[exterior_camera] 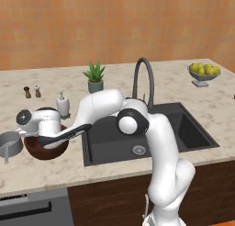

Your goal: Pick the tomato from the sink and place it in the bowl. Then pick the bowl and place it in the microwave. Then close the microwave door and press the start button.

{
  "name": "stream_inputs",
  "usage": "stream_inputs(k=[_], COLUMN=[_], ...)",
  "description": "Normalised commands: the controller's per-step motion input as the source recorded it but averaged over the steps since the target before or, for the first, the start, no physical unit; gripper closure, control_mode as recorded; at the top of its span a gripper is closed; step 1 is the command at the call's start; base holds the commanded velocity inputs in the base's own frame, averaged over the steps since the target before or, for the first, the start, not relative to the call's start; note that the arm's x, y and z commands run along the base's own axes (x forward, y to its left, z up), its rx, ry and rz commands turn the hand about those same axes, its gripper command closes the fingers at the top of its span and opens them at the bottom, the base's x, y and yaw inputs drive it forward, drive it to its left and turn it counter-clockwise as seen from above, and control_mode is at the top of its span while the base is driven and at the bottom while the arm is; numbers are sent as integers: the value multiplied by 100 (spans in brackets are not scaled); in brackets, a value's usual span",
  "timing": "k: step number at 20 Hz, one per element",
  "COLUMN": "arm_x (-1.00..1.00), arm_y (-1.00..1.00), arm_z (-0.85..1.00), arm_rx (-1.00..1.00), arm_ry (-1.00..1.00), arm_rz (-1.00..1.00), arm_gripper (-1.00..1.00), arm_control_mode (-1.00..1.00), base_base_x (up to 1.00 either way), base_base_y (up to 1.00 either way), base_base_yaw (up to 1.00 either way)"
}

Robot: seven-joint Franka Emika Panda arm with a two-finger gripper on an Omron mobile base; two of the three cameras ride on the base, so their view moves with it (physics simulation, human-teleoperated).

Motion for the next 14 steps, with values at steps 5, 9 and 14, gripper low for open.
stream_inputs(k=[5,9,14], arm_x=[32,26,20], arm_y=[0,0,0], arm_z=[-25,-29,-34], arm_rx=[0,0,0], arm_ry=[4,6,8], arm_rz=[0,0,0], arm_gripper=[100,100,100], arm_control_mode=[-100,-100,-100], base_base_x=[0,0,0], base_base_y=[0,0,0], base_base_yaw=[0,0,0])
